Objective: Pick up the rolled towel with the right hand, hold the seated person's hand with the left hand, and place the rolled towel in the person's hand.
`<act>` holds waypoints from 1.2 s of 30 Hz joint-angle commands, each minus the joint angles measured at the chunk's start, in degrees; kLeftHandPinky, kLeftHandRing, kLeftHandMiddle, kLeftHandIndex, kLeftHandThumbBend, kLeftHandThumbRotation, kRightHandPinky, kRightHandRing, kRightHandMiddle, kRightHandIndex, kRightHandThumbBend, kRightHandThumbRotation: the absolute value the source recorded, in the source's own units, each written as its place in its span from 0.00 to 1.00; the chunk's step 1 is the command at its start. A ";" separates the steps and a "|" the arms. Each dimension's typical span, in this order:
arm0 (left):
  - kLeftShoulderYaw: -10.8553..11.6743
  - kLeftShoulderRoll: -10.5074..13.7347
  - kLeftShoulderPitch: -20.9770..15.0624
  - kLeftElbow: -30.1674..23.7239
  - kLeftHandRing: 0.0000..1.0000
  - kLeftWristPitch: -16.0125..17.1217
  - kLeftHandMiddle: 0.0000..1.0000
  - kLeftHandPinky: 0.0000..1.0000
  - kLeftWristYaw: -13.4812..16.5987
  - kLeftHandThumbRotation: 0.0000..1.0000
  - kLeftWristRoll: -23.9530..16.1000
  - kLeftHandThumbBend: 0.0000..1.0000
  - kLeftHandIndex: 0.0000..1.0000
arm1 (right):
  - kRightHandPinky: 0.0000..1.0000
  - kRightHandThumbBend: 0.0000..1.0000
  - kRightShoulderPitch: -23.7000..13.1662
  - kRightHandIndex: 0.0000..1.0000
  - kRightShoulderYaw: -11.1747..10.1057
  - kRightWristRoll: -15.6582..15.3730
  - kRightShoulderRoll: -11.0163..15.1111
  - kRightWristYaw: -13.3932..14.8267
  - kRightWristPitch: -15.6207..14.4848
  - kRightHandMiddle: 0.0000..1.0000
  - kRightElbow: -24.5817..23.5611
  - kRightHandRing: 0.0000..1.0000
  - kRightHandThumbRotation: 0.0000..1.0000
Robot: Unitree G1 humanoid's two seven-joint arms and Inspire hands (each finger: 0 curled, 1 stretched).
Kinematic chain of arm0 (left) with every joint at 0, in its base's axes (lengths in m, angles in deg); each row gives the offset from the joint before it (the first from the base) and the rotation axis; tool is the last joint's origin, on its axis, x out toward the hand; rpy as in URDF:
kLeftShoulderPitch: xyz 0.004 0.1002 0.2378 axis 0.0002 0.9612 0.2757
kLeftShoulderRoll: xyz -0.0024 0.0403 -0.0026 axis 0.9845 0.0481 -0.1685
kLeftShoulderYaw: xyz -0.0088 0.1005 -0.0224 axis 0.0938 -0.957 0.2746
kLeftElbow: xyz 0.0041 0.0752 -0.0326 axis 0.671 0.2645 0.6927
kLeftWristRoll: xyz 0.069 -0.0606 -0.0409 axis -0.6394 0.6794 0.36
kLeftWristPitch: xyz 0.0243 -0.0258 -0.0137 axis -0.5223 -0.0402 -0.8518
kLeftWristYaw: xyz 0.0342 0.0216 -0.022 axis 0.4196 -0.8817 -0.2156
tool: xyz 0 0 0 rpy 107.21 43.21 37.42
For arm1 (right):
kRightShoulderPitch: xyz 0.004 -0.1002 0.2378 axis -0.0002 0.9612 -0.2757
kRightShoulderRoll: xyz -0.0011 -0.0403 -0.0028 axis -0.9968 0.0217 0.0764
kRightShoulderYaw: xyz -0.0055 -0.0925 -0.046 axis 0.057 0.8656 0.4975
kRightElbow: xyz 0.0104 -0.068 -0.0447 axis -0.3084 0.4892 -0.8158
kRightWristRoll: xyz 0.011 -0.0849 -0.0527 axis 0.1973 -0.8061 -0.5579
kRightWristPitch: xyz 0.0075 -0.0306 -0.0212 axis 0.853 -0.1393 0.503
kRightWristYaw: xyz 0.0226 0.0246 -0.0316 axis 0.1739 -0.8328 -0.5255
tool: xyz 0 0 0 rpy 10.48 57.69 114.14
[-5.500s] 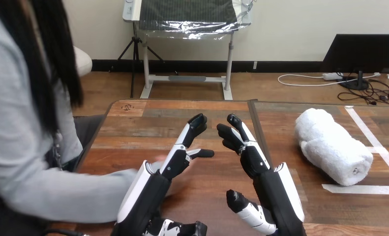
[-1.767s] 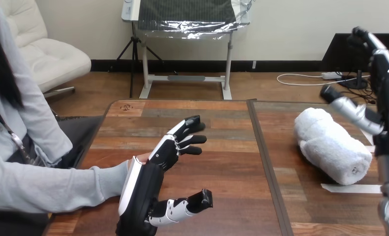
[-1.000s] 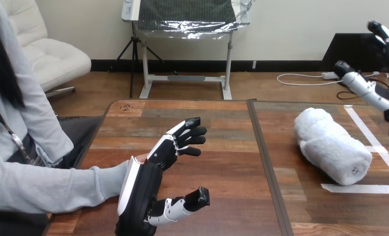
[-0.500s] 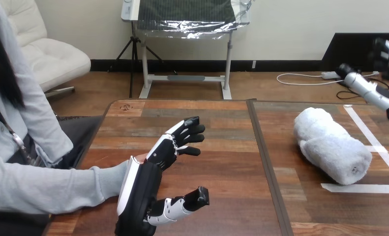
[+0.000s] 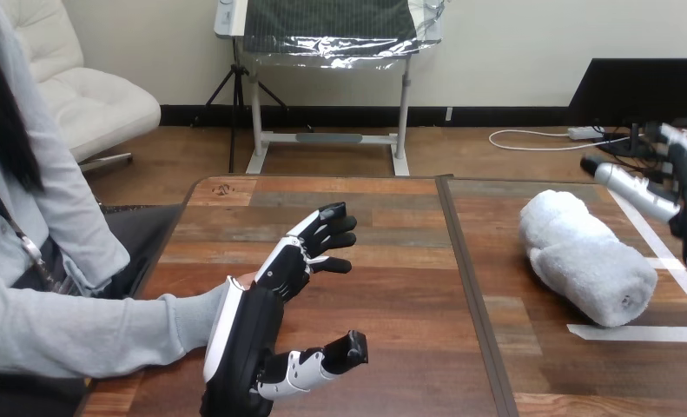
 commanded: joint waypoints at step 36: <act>-0.42 -0.55 0.34 -5.31 0.79 2.52 0.82 0.66 -0.93 0.74 1.20 1.00 0.84 | 0.71 0.90 -3.48 0.97 2.93 -0.65 -2.05 -8.73 -9.91 0.84 2.01 0.81 0.64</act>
